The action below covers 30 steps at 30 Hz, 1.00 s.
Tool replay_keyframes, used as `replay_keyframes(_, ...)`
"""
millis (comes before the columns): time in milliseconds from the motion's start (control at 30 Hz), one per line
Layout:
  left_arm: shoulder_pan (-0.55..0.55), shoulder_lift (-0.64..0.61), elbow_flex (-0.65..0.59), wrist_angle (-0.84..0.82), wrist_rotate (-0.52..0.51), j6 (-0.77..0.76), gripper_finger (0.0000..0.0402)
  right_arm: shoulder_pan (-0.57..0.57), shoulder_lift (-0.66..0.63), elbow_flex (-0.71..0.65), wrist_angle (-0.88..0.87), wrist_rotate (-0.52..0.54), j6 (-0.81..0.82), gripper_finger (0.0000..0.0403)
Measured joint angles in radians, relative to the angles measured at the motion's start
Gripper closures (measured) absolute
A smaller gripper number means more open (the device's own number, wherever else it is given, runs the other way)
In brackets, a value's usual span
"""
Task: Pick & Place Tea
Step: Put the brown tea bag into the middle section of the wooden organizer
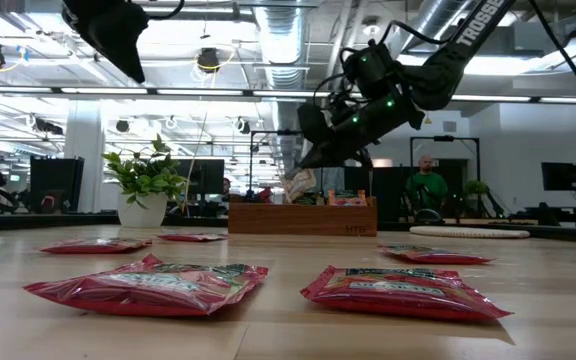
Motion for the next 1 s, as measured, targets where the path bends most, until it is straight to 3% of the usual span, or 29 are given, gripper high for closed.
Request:
replay_keyframes(233,0.0,0.002,0.0,0.019,-0.012,0.02,0.0229,0.026,0.0,0.0,-0.015,0.102,-0.024,0.0403)
replay_keyframes(1000,0.0,0.002,0.0,0.023,-0.015,0.019,0.0229,0.05,0.0,0.0,-0.046,0.116,-0.078,0.0403)
